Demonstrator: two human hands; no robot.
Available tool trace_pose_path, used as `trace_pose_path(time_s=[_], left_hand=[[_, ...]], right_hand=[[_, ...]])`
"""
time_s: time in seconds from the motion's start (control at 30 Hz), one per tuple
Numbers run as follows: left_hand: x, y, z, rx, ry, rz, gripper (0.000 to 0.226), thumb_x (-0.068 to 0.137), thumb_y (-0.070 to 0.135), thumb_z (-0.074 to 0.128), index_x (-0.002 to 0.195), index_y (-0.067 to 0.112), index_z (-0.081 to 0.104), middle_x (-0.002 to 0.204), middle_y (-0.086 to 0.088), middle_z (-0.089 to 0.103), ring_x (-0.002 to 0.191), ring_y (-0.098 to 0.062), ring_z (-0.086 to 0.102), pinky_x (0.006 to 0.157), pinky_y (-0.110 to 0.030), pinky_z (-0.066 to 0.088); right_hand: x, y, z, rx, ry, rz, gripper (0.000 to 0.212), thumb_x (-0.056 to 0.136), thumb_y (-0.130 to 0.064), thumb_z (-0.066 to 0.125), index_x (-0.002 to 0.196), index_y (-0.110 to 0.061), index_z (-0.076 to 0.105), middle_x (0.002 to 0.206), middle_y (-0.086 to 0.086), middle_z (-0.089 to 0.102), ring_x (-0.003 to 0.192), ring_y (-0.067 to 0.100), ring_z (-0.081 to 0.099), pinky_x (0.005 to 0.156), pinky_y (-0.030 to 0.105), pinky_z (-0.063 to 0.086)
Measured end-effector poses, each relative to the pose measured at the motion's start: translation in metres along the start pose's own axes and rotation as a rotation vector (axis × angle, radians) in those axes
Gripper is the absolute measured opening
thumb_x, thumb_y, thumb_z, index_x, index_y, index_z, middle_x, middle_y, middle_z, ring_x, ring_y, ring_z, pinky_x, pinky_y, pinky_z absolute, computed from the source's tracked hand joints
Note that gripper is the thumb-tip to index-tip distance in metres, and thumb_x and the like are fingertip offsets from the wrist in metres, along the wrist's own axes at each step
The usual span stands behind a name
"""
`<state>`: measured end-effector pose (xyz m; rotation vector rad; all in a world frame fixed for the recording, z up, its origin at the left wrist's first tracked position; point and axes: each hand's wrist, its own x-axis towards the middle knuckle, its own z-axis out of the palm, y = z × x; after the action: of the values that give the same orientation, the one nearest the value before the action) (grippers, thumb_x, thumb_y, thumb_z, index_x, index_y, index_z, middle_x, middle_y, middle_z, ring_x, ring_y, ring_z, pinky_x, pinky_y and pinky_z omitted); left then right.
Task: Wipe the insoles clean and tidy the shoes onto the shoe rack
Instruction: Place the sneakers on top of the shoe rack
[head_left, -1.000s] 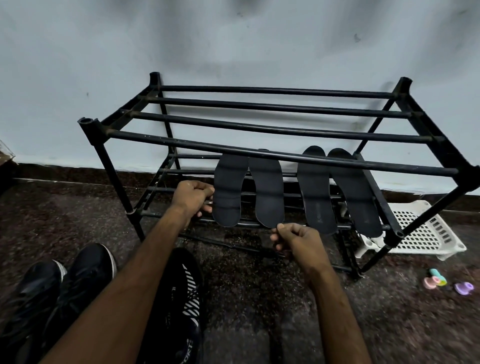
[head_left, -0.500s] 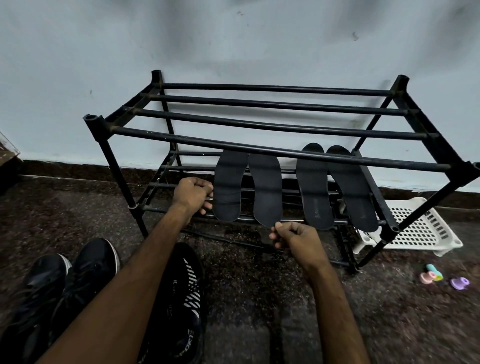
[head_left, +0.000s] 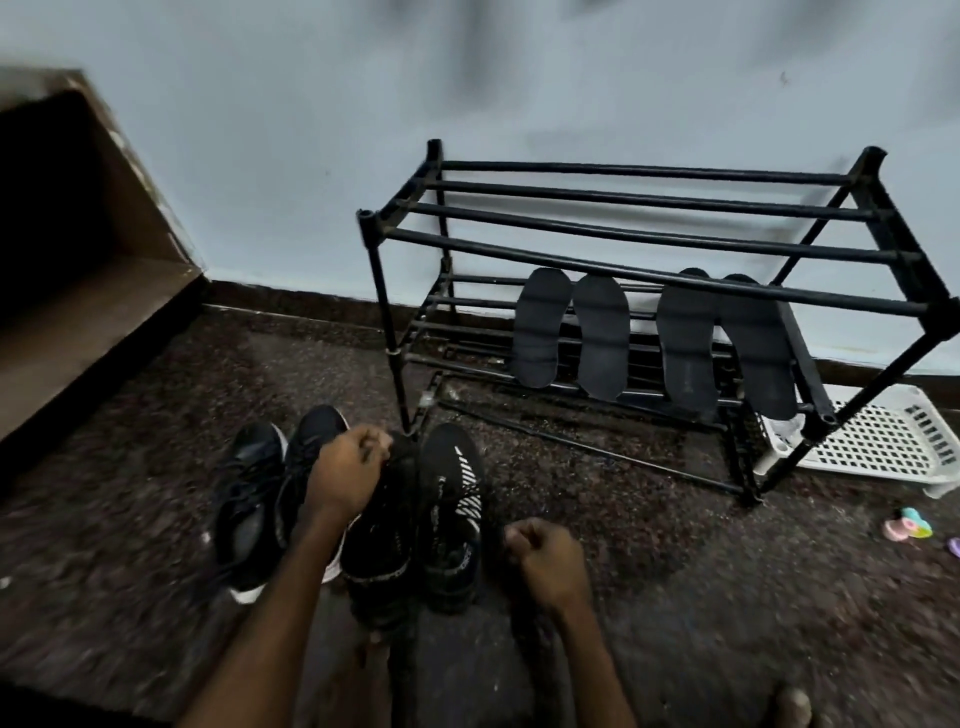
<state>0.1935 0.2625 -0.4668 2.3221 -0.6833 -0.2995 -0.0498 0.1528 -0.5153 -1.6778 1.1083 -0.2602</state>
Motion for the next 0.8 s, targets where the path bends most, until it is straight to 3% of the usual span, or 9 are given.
trace_pose_path(time_s=[0.1, 0.2, 0.23, 0.3, 0.37, 0.43, 0.5, 0.6, 0.8], left_hand=[[-0.038, -0.019, -0.005, 0.068, -0.044, -0.039, 0.017, 0.092, 0.016, 0.061, 0.081, 0.028, 0.065, 0.087, 0.005, 0.072, 0.084, -0.022, 0.068, 0.067, -0.027, 0.042], [-0.062, -0.029, 0.006, 0.167, -0.137, 0.000, 0.009, 0.093, 0.022, 0.061, 0.088, 0.028, 0.066, 0.096, 0.004, 0.073, 0.093, -0.022, 0.068, 0.074, -0.029, 0.047], [-0.066, -0.033, 0.010, 0.219, -0.179, 0.020, 0.006, 0.093, 0.029, 0.061, 0.089, 0.029, 0.065, 0.097, 0.004, 0.073, 0.096, -0.022, 0.068, 0.077, -0.030, 0.049], [-0.073, -0.035, 0.015, 0.316, -0.272, 0.009, 0.024, 0.091, 0.050, 0.058, 0.091, 0.028, 0.065, 0.098, 0.003, 0.072, 0.098, -0.020, 0.067, 0.078, -0.031, 0.051], [-0.076, -0.040, 0.019, 0.449, -0.380, 0.019, 0.042, 0.085, 0.064, 0.057, 0.100, 0.027, 0.068, 0.103, 0.001, 0.070, 0.103, -0.021, 0.064, 0.080, -0.031, 0.050], [-0.076, -0.048, 0.021, 0.580, -0.515, 0.053, 0.046, 0.081, 0.060, 0.065, 0.114, 0.027, 0.066, 0.119, -0.001, 0.065, 0.115, -0.023, 0.059, 0.089, -0.034, 0.051], [-0.076, -0.057, 0.021, 0.662, -0.636, 0.075, 0.052, 0.080, 0.048, 0.069, 0.126, 0.027, 0.059, 0.131, -0.002, 0.060, 0.124, -0.024, 0.055, 0.096, -0.035, 0.049], [-0.075, -0.063, 0.027, 0.750, -0.628, 0.120, 0.047, 0.090, 0.038, 0.060, 0.133, 0.021, 0.052, 0.136, -0.004, 0.055, 0.128, -0.024, 0.050, 0.097, -0.033, 0.043], [-0.073, -0.055, 0.020, 0.718, -0.622, 0.146, 0.043, 0.082, 0.034, 0.068, 0.122, 0.019, 0.058, 0.127, -0.006, 0.060, 0.119, -0.027, 0.057, 0.092, -0.035, 0.046]], right_hand=[[-0.008, -0.028, 0.015, -0.056, -0.009, -0.113, 0.011, 0.091, -0.020, 0.064, 0.086, -0.018, 0.074, 0.083, -0.005, 0.075, 0.078, 0.007, 0.067, 0.076, 0.025, 0.050], [-0.002, -0.047, 0.020, -0.200, -0.003, -0.196, 0.014, 0.092, -0.021, 0.063, 0.092, -0.014, 0.075, 0.092, 0.002, 0.075, 0.088, 0.015, 0.068, 0.080, 0.029, 0.051], [0.003, -0.054, 0.022, -0.260, -0.063, -0.230, 0.016, 0.093, -0.022, 0.061, 0.090, -0.014, 0.074, 0.091, 0.003, 0.075, 0.088, 0.016, 0.067, 0.081, 0.030, 0.051], [0.009, -0.065, 0.030, -0.385, -0.309, -0.291, 0.023, 0.095, -0.030, 0.058, 0.086, -0.013, 0.071, 0.085, 0.006, 0.070, 0.083, 0.014, 0.062, 0.079, 0.032, 0.049], [0.008, -0.074, 0.038, -0.527, -0.547, -0.277, 0.032, 0.092, -0.042, 0.062, 0.102, -0.013, 0.071, 0.099, 0.009, 0.071, 0.090, 0.016, 0.062, 0.081, 0.029, 0.049], [0.005, -0.073, 0.052, -0.748, -0.646, -0.231, 0.044, 0.084, -0.039, 0.072, 0.119, -0.014, 0.065, 0.119, 0.011, 0.067, 0.108, 0.024, 0.063, 0.090, 0.032, 0.050], [0.000, -0.064, 0.071, -0.933, -0.592, -0.235, 0.042, 0.086, -0.024, 0.069, 0.124, -0.009, 0.060, 0.126, 0.016, 0.062, 0.117, 0.032, 0.060, 0.095, 0.039, 0.049], [-0.010, -0.050, 0.089, -1.014, -0.425, -0.261, 0.032, 0.096, -0.014, 0.049, 0.126, -0.007, 0.053, 0.125, 0.019, 0.060, 0.118, 0.036, 0.057, 0.096, 0.045, 0.047], [-0.018, -0.046, 0.079, -1.005, -0.338, -0.276, 0.034, 0.095, -0.015, 0.047, 0.127, -0.008, 0.054, 0.122, 0.021, 0.059, 0.111, 0.039, 0.060, 0.092, 0.044, 0.050]])
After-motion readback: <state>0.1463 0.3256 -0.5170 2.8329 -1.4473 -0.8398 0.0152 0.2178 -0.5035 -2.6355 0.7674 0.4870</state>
